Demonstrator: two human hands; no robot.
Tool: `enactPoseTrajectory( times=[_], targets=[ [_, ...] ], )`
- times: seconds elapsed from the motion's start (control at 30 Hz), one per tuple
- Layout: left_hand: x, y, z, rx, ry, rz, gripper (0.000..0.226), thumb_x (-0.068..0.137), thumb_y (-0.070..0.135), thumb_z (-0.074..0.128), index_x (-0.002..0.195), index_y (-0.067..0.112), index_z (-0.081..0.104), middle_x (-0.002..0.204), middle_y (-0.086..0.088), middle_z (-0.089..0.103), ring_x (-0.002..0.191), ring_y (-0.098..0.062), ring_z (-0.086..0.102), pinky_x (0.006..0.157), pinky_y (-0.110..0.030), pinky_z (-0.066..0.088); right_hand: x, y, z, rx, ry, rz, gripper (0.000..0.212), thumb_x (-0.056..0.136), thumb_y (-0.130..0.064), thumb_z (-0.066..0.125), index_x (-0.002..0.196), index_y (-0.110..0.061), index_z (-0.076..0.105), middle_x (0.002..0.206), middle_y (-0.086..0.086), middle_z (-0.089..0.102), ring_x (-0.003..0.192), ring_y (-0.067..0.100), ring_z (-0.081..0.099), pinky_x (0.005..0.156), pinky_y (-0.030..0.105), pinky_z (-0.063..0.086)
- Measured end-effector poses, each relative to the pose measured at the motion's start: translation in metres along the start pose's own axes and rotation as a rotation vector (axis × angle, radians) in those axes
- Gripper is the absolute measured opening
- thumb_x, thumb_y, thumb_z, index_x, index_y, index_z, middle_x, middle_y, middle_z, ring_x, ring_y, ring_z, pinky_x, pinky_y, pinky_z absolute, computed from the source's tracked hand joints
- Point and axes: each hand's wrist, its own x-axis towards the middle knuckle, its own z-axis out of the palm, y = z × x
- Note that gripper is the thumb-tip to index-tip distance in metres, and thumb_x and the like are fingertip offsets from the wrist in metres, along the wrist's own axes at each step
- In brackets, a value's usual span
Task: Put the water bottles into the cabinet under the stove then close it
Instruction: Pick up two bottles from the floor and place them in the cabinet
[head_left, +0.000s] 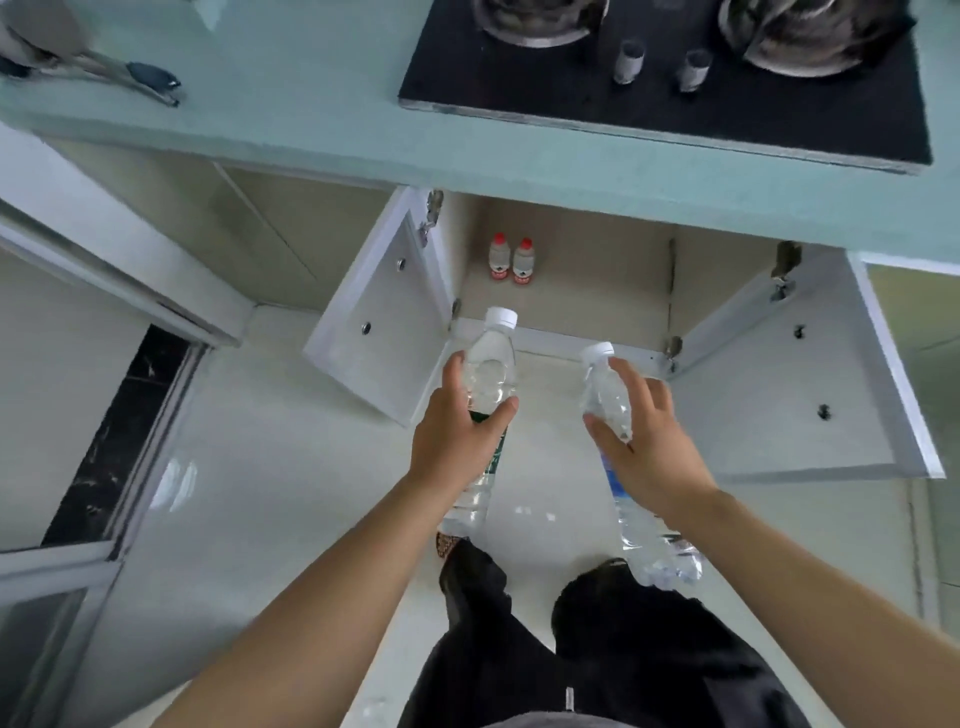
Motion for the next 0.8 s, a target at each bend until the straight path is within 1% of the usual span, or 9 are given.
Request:
enactPoseTrajectory(
  times=[0.1, 0.2, 0.3, 0.4, 0.47, 0.6, 0.67, 0.73, 0.8],
  targets=[
    [0.043, 0.009, 0.003, 0.054, -0.068, 0.059, 0.069, 0.083, 0.049, 0.060, 0.139, 0.035, 0.023, 0.115, 0.004, 0.052, 0.108, -0.019, 0.053, 0.079, -0.029, 0.038, 0.032, 0.000, -0.008, -0.019, 0.013, -0.026, 0.058, 0.091, -0.044, 0.047, 0.138, -0.046, 0.013, 0.134, -0.006, 0.028, 0.058, 0.019, 0.061, 0.052, 0.026, 0.045],
    [0.083, 0.017, 0.015, 0.086, -0.107, 0.058, 0.072, 0.081, 0.051, 0.060, 0.140, 0.036, 0.021, 0.123, 0.001, 0.051, 0.109, -0.021, 0.053, 0.082, -0.032, 0.043, 0.069, 0.011, -0.020, -0.039, 0.023, -0.025, 0.059, 0.091, -0.045, 0.045, 0.139, -0.044, 0.011, 0.135, -0.004, 0.028, 0.058, 0.013, 0.056, 0.057, 0.027, 0.042],
    [0.122, 0.018, 0.037, 0.113, -0.111, 0.031, 0.071, 0.081, 0.051, 0.060, 0.139, 0.036, 0.022, 0.121, 0.000, 0.052, 0.106, -0.022, 0.054, 0.080, -0.032, 0.042, 0.109, 0.031, -0.025, -0.040, -0.004, -0.029, 0.058, 0.091, -0.045, 0.045, 0.138, -0.045, 0.011, 0.136, -0.004, 0.027, 0.067, 0.014, 0.057, 0.064, 0.030, 0.047],
    [0.173, 0.007, 0.070, 0.130, -0.101, 0.012, 0.071, 0.082, 0.049, 0.059, 0.140, 0.034, 0.021, 0.122, 0.000, 0.051, 0.109, -0.024, 0.053, 0.082, -0.031, 0.039, 0.165, 0.066, -0.016, -0.066, -0.011, -0.054, 0.058, 0.091, -0.045, 0.045, 0.137, -0.046, 0.011, 0.136, -0.003, 0.026, 0.066, 0.015, 0.057, 0.062, 0.030, 0.045],
    [0.214, -0.009, 0.097, 0.144, -0.108, -0.010, 0.070, 0.083, 0.048, 0.059, 0.140, 0.033, 0.021, 0.119, -0.001, 0.052, 0.106, -0.025, 0.054, 0.082, -0.032, 0.040, 0.206, 0.095, 0.002, -0.090, -0.019, -0.029, 0.058, 0.091, -0.046, 0.044, 0.138, -0.045, 0.011, 0.136, -0.002, 0.026, 0.066, 0.017, 0.058, 0.061, 0.031, 0.045],
    [0.302, -0.058, 0.163, 0.151, -0.116, 0.041, 0.069, 0.078, 0.051, 0.060, 0.134, 0.030, 0.026, 0.111, 0.001, 0.055, 0.099, -0.026, 0.058, 0.080, -0.036, 0.046, 0.298, 0.160, 0.053, -0.168, 0.001, 0.002, 0.058, 0.091, -0.047, 0.043, 0.139, -0.043, 0.010, 0.136, 0.000, 0.026, 0.075, 0.023, 0.055, 0.067, 0.030, 0.043],
    [0.346, -0.085, 0.197, 0.192, -0.121, 0.073, 0.070, 0.078, 0.051, 0.060, 0.134, 0.029, 0.024, 0.110, -0.002, 0.056, 0.098, -0.029, 0.060, 0.077, -0.035, 0.047, 0.345, 0.193, 0.082, -0.194, 0.004, -0.035, 0.059, 0.091, -0.041, 0.047, 0.139, -0.041, 0.011, 0.132, 0.002, 0.029, 0.069, 0.022, 0.051, 0.065, 0.028, 0.043],
    [0.389, -0.109, 0.232, 0.263, -0.116, 0.100, 0.072, 0.081, 0.050, 0.059, 0.138, 0.030, 0.020, 0.113, -0.006, 0.054, 0.100, -0.032, 0.059, 0.078, -0.035, 0.045, 0.391, 0.227, 0.111, -0.230, 0.016, -0.093, 0.059, 0.091, -0.037, 0.049, 0.135, -0.043, 0.011, 0.125, 0.005, 0.033, 0.056, 0.016, 0.045, 0.056, 0.027, 0.042],
    [0.429, -0.134, 0.267, 0.274, -0.107, 0.148, 0.075, 0.081, 0.051, 0.059, 0.140, 0.033, 0.016, 0.113, -0.009, 0.054, 0.100, -0.034, 0.059, 0.081, -0.039, 0.047, 0.440, 0.262, 0.138, -0.296, 0.024, -0.117, 0.058, 0.091, -0.038, 0.049, 0.137, -0.040, 0.014, 0.126, 0.009, 0.033, 0.059, 0.019, 0.048, 0.056, 0.026, 0.038]
  ],
)
